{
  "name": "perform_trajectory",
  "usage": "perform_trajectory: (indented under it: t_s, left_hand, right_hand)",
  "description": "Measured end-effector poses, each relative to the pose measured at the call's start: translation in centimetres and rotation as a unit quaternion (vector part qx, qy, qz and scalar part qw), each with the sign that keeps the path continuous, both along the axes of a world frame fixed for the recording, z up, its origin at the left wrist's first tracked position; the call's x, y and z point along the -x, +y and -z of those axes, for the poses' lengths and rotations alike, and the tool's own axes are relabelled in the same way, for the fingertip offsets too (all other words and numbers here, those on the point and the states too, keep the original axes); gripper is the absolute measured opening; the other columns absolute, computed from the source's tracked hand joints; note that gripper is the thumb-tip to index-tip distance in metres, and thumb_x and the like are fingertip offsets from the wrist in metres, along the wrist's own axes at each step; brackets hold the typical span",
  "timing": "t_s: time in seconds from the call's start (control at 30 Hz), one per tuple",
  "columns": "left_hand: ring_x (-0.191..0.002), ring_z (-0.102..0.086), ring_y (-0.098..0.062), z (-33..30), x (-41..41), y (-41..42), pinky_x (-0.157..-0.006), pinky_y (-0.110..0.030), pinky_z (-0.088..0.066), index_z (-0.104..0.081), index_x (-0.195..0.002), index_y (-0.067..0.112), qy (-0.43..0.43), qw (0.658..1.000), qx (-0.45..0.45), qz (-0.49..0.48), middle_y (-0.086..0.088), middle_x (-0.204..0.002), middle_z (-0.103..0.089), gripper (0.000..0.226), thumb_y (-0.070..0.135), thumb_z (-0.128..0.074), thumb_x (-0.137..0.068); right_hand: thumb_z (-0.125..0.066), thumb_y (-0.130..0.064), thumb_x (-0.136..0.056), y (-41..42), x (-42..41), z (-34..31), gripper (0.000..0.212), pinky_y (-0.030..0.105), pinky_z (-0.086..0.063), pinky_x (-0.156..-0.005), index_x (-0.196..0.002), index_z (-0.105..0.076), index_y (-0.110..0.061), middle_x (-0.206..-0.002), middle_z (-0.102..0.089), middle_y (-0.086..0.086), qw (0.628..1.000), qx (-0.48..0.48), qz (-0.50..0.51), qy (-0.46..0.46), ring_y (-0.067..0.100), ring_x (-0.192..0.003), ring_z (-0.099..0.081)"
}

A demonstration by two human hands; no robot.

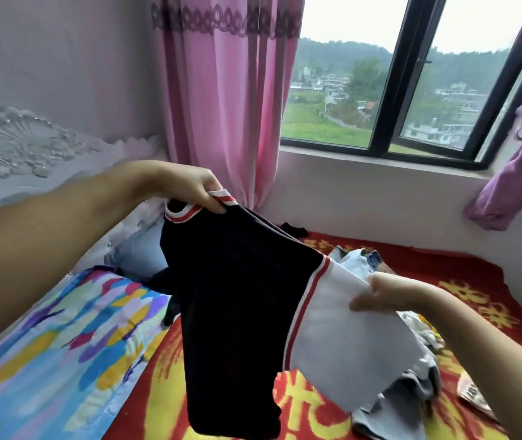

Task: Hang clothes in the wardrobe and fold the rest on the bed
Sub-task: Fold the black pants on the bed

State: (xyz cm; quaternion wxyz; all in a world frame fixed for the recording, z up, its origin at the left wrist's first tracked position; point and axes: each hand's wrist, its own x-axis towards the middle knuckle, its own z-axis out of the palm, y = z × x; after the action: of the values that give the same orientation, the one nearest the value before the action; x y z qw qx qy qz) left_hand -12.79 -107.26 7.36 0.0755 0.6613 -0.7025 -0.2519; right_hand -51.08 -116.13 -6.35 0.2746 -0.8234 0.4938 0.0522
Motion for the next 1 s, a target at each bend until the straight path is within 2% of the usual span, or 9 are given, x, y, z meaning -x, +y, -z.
perform_trajectory:
  t_s: [0.1,0.2,0.33,0.43,0.53,0.63,0.73,0.87,1.0]
  left_hand:
    - [-0.072,-0.057,-0.013,1.8,-2.2,-2.1,-0.070,-0.028,-0.044,-0.073,-0.097,0.017,-0.039,0.996,0.058,-0.054,-0.001,-0.081,-0.068,0.014,0.024,-0.063,-0.091]
    - [-0.076,-0.053,-0.014,4.6,-4.3,-5.3,-0.070,-0.027,-0.040,-0.072,-0.092,0.015,0.003,0.981,0.124,-0.146,0.000,-0.080,-0.062,0.014,0.019,-0.059,-0.094]
    - [-0.097,-0.061,-0.024,6.6,-6.1,-10.6,-0.080,-0.029,-0.044,-0.071,-0.091,0.009,0.086,0.916,0.277,-0.276,-0.011,-0.097,-0.069,0.014,0.007,-0.057,-0.091]
    - [-0.096,-0.062,-0.022,4.9,-6.9,-12.1,-0.074,-0.025,-0.042,-0.070,-0.095,0.009,0.079,0.874,0.372,-0.302,-0.011,-0.101,-0.071,0.016,0.009,-0.055,-0.090]
    - [-0.077,-0.061,-0.021,3.6,-7.6,-10.9,-0.064,-0.024,-0.042,-0.068,-0.093,0.009,0.074,0.868,0.414,-0.265,-0.003,-0.080,-0.065,0.011,0.015,-0.059,-0.090]
    - [-0.042,-0.048,0.003,5.1,-7.8,-7.4,-0.044,-0.012,-0.037,-0.067,-0.087,0.013,0.116,0.904,0.358,-0.202,0.007,-0.058,-0.050,0.009,0.008,-0.059,-0.090]
    - [-0.048,-0.050,0.015,11.4,-7.2,-3.7,-0.052,0.000,-0.035,-0.070,-0.087,0.005,0.097,0.955,0.247,-0.132,0.002,-0.064,-0.059,0.018,-0.006,-0.056,-0.087]
    - [-0.077,-0.061,-0.009,26.4,-5.7,1.0,-0.063,-0.007,-0.037,-0.074,-0.085,0.001,0.050,0.992,0.056,-0.104,-0.011,-0.087,-0.072,0.023,-0.013,-0.057,-0.079]
    - [-0.097,-0.064,-0.023,42.9,-1.4,7.7,-0.081,-0.029,-0.045,-0.075,-0.093,0.009,-0.004,0.992,-0.108,-0.061,-0.007,-0.097,-0.070,0.027,-0.006,-0.056,-0.080]
  right_hand:
    - [-0.062,-0.033,-0.091,-2.8,-2.1,1.3,0.029,0.024,-0.041,-0.062,-0.067,-0.059,-0.018,-0.074,-0.060,-0.001,0.995,0.084,0.060,-0.012,0.017,-0.073,-0.058]
    - [-0.052,-0.022,-0.095,-5.2,-5.1,2.6,0.022,0.028,-0.038,-0.068,-0.074,-0.055,-0.020,-0.075,-0.062,-0.004,0.980,0.156,0.101,-0.064,0.025,-0.090,-0.063]
    - [-0.051,-0.013,-0.093,-9.1,-9.0,1.2,0.014,0.037,-0.042,-0.071,-0.085,-0.058,-0.004,-0.090,-0.066,0.020,0.935,0.268,0.172,-0.157,0.034,-0.087,-0.060]
    - [-0.050,-0.014,-0.093,-11.5,-10.4,-1.8,0.017,0.037,-0.040,-0.072,-0.089,-0.061,-0.002,-0.093,-0.065,0.025,0.901,0.346,0.186,-0.185,0.038,-0.090,-0.059]
    - [-0.052,-0.011,-0.092,-13.2,-10.1,-3.5,0.014,0.034,-0.040,-0.074,-0.085,-0.063,-0.005,-0.088,-0.064,0.021,0.899,0.359,0.175,-0.180,0.034,-0.088,-0.058]
    - [-0.055,-0.003,-0.085,-13.2,-9.0,-2.8,0.018,0.030,-0.037,-0.070,-0.072,-0.060,-0.014,-0.076,-0.060,0.011,0.916,0.332,0.154,-0.166,0.023,-0.080,-0.054]
    - [-0.057,0.004,-0.077,-11.3,-8.0,2.0,0.023,0.031,-0.041,-0.069,-0.067,-0.063,-0.016,-0.075,-0.063,0.011,0.945,0.294,0.094,-0.111,0.025,-0.078,-0.057]
    - [-0.064,0.013,-0.066,-6.8,-5.7,14.1,0.026,0.040,-0.048,-0.069,-0.077,-0.076,-0.007,-0.081,-0.071,0.016,0.960,0.274,-0.039,-0.033,0.039,-0.078,-0.067]
    - [-0.059,-0.007,-0.083,-0.4,-2.3,29.2,0.036,0.038,-0.024,-0.104,-0.106,-0.072,-0.031,-0.112,-0.066,-0.009,0.972,0.156,-0.130,0.120,0.020,-0.112,-0.055]
